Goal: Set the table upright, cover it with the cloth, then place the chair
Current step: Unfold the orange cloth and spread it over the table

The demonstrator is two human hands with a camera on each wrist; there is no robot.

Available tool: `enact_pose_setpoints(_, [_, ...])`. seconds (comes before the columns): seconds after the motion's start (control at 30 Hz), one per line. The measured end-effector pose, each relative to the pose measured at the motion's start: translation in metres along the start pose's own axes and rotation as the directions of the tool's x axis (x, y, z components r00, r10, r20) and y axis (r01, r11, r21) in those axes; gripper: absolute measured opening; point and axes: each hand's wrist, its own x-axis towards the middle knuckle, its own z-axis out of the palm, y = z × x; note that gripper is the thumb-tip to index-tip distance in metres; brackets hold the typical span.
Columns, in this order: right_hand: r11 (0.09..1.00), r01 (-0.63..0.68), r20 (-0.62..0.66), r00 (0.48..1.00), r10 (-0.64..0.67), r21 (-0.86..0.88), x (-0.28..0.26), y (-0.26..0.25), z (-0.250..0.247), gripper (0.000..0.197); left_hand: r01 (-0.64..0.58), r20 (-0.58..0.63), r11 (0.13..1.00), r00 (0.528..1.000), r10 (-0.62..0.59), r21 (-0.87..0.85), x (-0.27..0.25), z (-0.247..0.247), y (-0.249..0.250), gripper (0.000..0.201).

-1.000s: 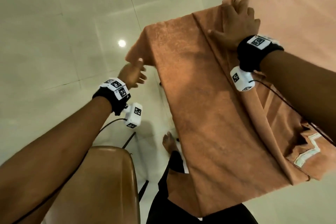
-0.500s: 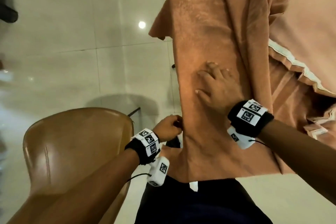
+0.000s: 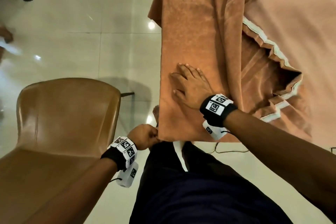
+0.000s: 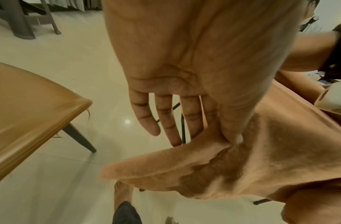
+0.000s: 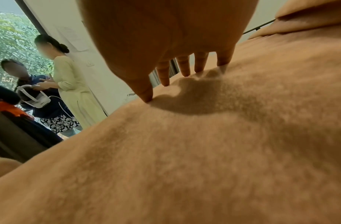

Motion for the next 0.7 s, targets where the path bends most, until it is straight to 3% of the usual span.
enact_pose_setpoints(0.1, [1.0, 0.0, 0.007, 1.0, 0.0, -0.015, -0.004, -0.002, 0.008, 0.063, 0.04, -0.139, 0.996, 0.99, -0.028, 0.085, -0.013, 0.012, 0.006, 0.027])
enact_pose_setpoints(0.2, [1.0, 0.012, 0.053, 0.999, -0.01, -0.02, -0.001, -0.012, 0.011, 0.065, 0.223, -0.243, 0.956, 0.954, -0.175, 0.189, -0.026, 0.019, -0.006, 0.026])
enact_pose_setpoints(0.37, [0.995, 0.096, 0.122, 0.988, -0.091, -0.039, 0.007, -0.038, 0.016, 0.069, 0.394, -0.261, 0.917, 0.893, -0.368, 0.057, -0.042, 0.037, -0.045, 0.026])
enact_pose_setpoints(0.53, [0.996, 0.089, 0.143, 0.986, -0.088, 0.001, 0.016, -0.05, 0.009, 0.068, 0.381, -0.165, 0.914, 0.901, -0.401, -0.137, -0.029, 0.039, -0.042, 0.058])
enact_pose_setpoints(0.7, [0.991, 0.113, 0.113, 0.986, -0.121, 0.072, 0.019, -0.029, -0.017, 0.059, 0.24, -0.22, 0.921, 0.924, -0.314, -0.307, -0.001, 0.001, -0.007, 0.041])
